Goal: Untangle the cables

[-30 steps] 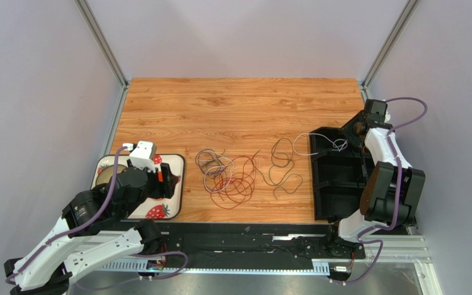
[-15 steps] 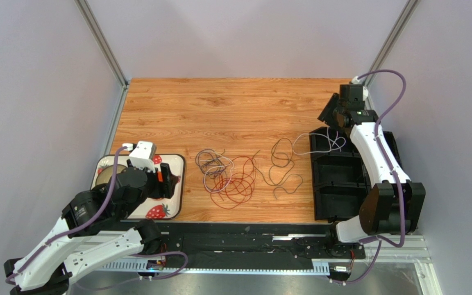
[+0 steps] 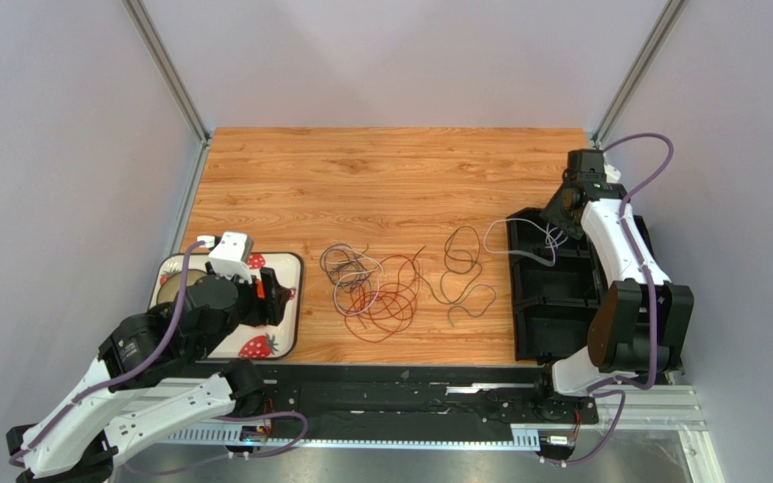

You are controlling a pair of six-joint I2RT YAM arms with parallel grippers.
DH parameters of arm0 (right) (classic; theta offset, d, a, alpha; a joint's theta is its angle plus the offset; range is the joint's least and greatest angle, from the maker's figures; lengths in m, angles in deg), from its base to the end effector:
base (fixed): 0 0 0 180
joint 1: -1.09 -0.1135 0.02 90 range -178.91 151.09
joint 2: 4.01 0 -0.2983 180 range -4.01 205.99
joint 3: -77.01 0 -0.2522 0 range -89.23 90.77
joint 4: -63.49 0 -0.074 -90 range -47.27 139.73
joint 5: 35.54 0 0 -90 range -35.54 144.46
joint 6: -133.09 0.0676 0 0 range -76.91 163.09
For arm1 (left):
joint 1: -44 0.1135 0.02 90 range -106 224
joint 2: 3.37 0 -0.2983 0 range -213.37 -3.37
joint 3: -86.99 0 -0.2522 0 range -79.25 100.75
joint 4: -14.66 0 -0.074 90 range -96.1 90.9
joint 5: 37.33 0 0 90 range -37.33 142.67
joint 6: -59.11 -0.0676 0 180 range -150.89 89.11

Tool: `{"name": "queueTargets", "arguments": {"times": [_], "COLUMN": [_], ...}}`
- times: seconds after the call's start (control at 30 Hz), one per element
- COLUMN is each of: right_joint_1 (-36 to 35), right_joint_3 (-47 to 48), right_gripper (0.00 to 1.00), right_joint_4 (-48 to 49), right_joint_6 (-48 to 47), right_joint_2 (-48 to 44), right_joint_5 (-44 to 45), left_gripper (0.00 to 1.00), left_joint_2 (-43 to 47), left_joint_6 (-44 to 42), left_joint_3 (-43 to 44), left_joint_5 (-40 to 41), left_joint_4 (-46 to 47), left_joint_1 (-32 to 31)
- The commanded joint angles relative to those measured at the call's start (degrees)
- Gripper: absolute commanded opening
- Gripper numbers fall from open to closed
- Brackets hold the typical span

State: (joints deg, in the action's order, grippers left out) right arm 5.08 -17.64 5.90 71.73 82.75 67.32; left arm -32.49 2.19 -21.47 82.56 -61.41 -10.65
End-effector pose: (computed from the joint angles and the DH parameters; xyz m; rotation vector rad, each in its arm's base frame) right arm 0.3255 -0.0378 0.2852 0.7973 2.4385 -0.1305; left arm 0.0599 -0.0262 0.3553 0.0967 2.0908 -0.3703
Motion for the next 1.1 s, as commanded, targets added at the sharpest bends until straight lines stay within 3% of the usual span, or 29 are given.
{"name": "queueTargets", "arguments": {"times": [0.0,0.13,0.33,0.5,0.7,0.87,1.07], "right_joint_1": [1.46,1.46,1.46,0.32,-3.63,-8.99,-13.83], "right_joint_3": [-3.38,-5.23,-1.9,-0.06,-0.83,-4.36,0.91], "right_gripper": [0.47,0.47,0.45,0.54,0.56,0.56,0.55], "right_joint_4": [2.86,5.78,1.64,-0.36,-6.26,-1.44,-2.22], "right_joint_6": [2.73,1.6,0.36,0.19,-0.69,-0.96,-1.57], "right_joint_2": [-6.15,-7.58,-3.09,-7.04,-7.04,-9.24,-2.49], "right_joint_5": [1.82,0.23,-0.73,-1.27,1.81,-1.17,0.32], "left_gripper": [0.76,0.76,0.76,0.76,0.76,0.76,0.75], "left_joint_2": [0.74,0.38,0.47,0.38,0.03,0.12,0.73], "left_joint_6": [-0.21,-0.3,-0.3,-0.3,-0.56,-0.65,-0.39], "left_joint_3": [-0.3,-0.3,-0.39,-0.3,-0.39,-0.3,-0.3], "left_joint_5": [0.17,-0.09,-0.01,-0.01,-0.27,-0.36,-0.1], "left_joint_4": [1.31,1.39,1.31,1.31,1.57,1.57,1.4], "left_joint_1": [0.07,0.07,0.07,0.07,0.07,0.07,0.07]}}
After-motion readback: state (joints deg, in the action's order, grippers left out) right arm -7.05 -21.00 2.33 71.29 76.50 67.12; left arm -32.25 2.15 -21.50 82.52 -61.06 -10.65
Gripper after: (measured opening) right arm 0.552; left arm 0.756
